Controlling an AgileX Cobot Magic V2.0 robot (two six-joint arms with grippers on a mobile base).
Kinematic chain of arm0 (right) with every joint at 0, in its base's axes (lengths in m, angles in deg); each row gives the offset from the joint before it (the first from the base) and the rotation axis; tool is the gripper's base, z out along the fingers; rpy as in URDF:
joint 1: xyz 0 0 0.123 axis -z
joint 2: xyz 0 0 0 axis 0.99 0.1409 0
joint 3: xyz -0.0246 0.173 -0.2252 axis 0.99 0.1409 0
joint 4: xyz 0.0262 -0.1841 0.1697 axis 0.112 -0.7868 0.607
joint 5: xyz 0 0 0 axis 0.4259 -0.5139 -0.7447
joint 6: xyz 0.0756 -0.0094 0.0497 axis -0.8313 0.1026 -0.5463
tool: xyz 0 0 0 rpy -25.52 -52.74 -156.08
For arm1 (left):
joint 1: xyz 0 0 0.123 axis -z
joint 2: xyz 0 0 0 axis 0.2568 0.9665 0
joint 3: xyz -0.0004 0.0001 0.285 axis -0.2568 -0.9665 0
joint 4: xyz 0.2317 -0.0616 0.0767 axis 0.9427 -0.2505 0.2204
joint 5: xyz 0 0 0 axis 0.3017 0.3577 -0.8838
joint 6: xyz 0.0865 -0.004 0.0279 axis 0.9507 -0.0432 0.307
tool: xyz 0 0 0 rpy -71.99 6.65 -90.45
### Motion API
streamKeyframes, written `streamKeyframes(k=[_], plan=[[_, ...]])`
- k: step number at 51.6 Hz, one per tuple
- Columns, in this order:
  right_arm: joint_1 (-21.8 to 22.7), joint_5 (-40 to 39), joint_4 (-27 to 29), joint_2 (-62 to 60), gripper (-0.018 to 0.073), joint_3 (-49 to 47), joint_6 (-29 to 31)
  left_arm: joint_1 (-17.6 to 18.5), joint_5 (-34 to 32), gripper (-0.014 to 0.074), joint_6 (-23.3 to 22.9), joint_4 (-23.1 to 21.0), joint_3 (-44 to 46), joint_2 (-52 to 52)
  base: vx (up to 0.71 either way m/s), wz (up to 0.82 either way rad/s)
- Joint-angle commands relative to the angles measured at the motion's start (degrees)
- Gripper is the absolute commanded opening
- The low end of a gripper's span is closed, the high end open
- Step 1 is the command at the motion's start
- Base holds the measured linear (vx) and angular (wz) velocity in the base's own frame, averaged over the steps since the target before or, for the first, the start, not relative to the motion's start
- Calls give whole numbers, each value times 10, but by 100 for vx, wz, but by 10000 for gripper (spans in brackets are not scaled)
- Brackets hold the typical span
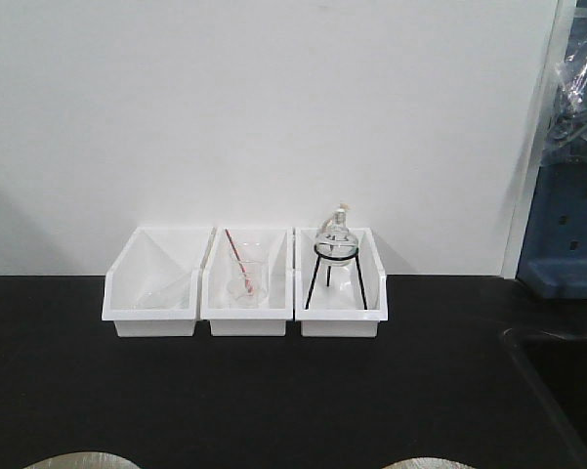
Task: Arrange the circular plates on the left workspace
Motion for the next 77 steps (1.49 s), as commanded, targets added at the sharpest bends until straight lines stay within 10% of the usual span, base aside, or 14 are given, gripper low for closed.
streamKeyframes(k=[1,24,34,49,77], plan=[[2,-29,-9,73,-2,-67,13,3,58,2,-8,-7,98,117,0,0],[2,-56,-9,250,-2,-105,13,-54,417,2,78,-8,450,516,0,0],[2,-55,-9,279,-2,-103,13,-146,447,2,98,-70,452,584,0,0],[-6,-49,-11,280,-2,-103,26,-251,508,2,307,-297,373,678,0,0],[-15,-49,-11,280,-2,-102,53,-262,511,2,354,-259,322,751,0,0]])
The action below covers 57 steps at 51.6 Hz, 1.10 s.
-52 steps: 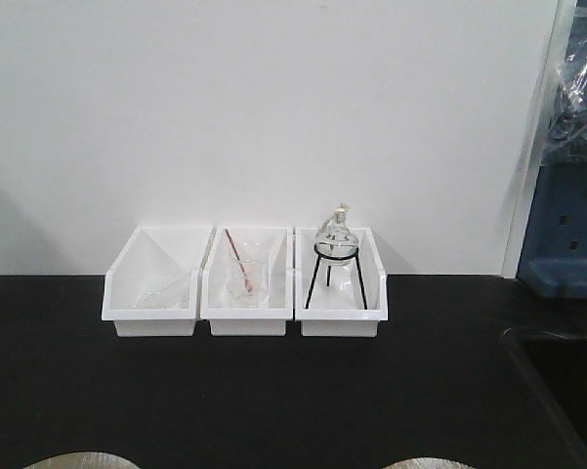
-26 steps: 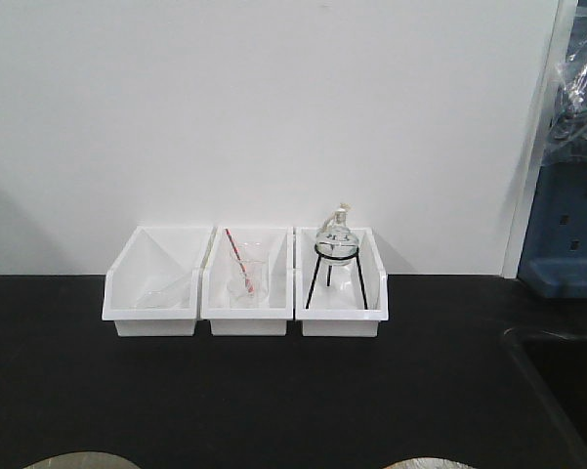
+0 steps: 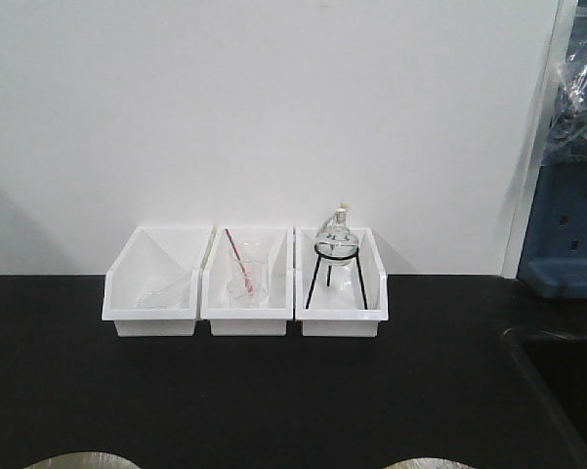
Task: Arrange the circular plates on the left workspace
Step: 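Close the left gripper on the tan plate's black rim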
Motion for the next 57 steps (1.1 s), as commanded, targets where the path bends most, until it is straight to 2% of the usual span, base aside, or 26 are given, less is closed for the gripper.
streamKeyframes(k=[1,8,13,18,19,20,23,34,40,45,57], plan=[[-1,-48,-5,-1,-2,-20,5,0,18,2,3,3,12,-22,0,0],[-1,-48,-5,-1,-2,-20,5,0,-11,2,-3,69,12,-22,0,0],[-1,-48,-5,-1,-2,-20,5,0,-7,2,-19,72,12,-22,0,0],[-1,-48,-5,-1,-2,-20,5,0,-5,4,-9,34,12,-22,0,0],[-1,-48,-5,-1,-2,-20,5,0,-5,4,-1,23,12,-22,0,0],[-1,-48,-5,-1,-2,-20,5,0,-1,5,43,-11,12,-20,0,0],[-1,-48,-5,-1,-2,-20,5,-4,0,7,65,-32,12,-14,0,0],[-1,-48,-5,-1,-2,-20,5,-59,-12,10,52,-68,9,15,0,0],[-1,-48,-5,-1,-2,-20,5,-74,-11,10,68,-94,9,32,0,0],[-1,-48,-5,-1,-2,-20,5,-74,4,10,103,-121,9,58,0,0],[-1,-48,-5,-1,-2,-20,5,-74,50,50,212,-218,9,99,0,0]])
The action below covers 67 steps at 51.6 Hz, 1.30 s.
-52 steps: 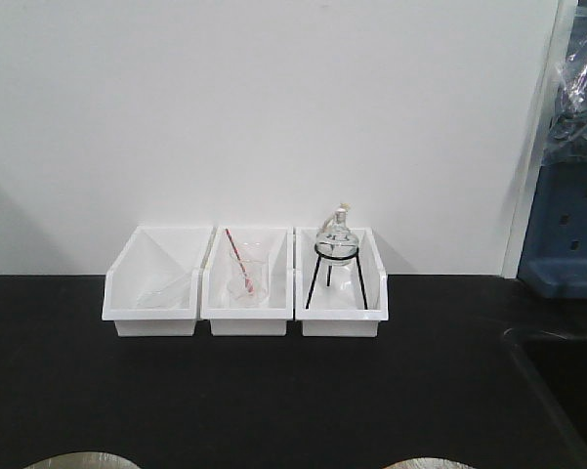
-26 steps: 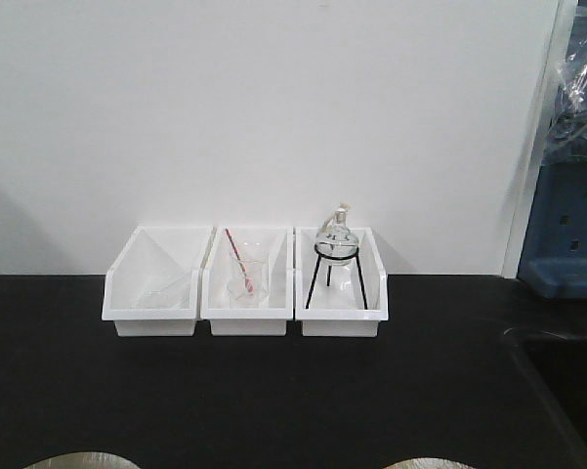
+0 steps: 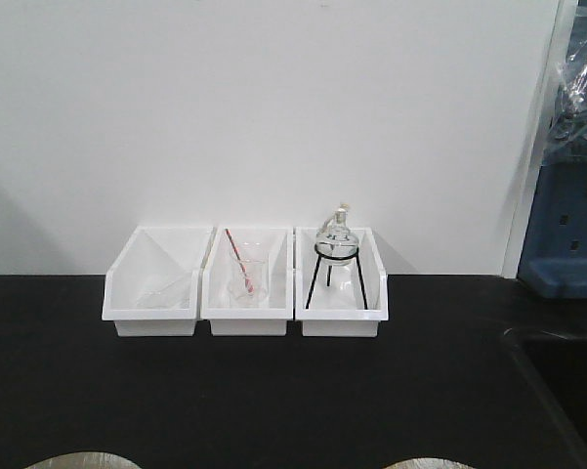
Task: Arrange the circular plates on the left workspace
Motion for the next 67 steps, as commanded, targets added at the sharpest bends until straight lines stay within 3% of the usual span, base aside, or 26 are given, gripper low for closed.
streamKeyframes(k=[1,27,42,67], plan=[[-1,-48,-5,-1,-2,-20,5,1,32,57,39,-64,9,-22,0,0],[-1,-55,-5,-1,-2,-18,5,1,53,454,44,-55,10,-22,0,0],[-1,-57,-5,-1,-2,-18,5,5,62,442,28,-31,9,-22,0,0],[-2,-57,-5,-1,-2,-18,5,49,62,440,13,10,9,-9,0,0]])
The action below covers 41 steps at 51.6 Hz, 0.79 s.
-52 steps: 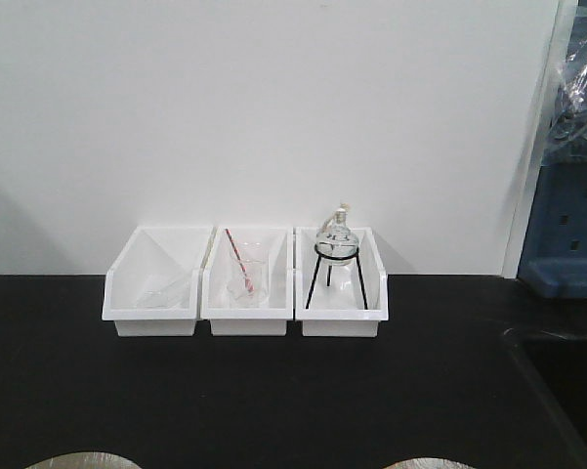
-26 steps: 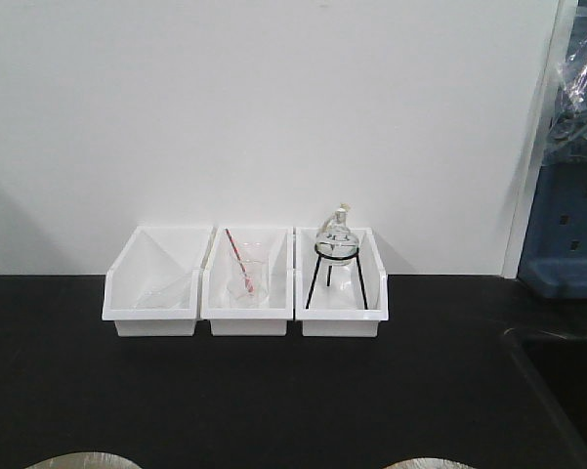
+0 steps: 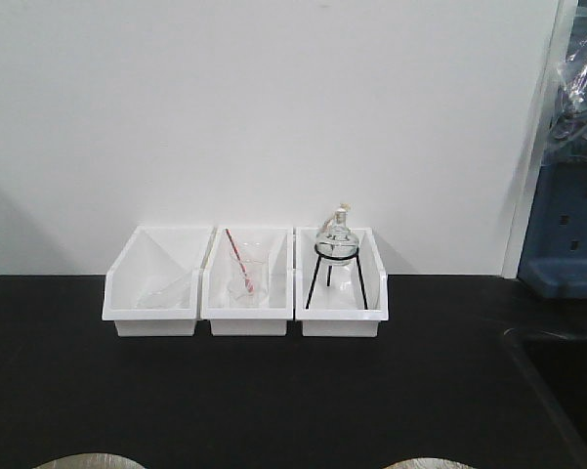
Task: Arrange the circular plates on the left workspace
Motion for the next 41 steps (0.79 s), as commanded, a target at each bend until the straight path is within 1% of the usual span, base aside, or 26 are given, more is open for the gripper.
streamKeyframes(k=[1,6,9,11,13,15,17,20,23,30,36,41], plan=[[-2,-54,-5,-1,-2,-18,5,8,24,440,-15,-25,9,-10,0,0],[-2,-54,-5,-1,-2,-18,5,15,34,426,-21,-22,9,10,0,0],[-2,-54,-5,-1,-2,-18,5,20,43,396,-23,-22,9,17,0,0],[-2,-54,-5,-1,-2,-18,5,24,48,360,-23,-25,9,21,0,0],[-2,-54,-5,-1,-2,-18,5,27,50,307,-23,-29,9,22,0,0],[-2,-54,-5,-1,-2,-18,5,30,50,234,-23,-34,9,22,0,0],[-2,-54,-5,-1,-2,-18,5,33,53,128,-22,-44,9,21,0,0],[-2,-54,-5,-1,-2,-18,5,33,61,-3,-21,-56,9,21,0,0],[-2,-54,-5,-1,-2,-18,5,33,66,-9,-24,-69,9,21,0,0],[-2,-54,-5,-1,-2,-18,5,36,66,-6,-58,-118,9,21,0,0],[-2,-54,-5,-1,-2,-18,5,43,66,-3,-69,-187,9,20,0,0],[-2,-54,-5,-1,-2,-18,5,60,66,-3,-66,-266,9,20,0,0]])
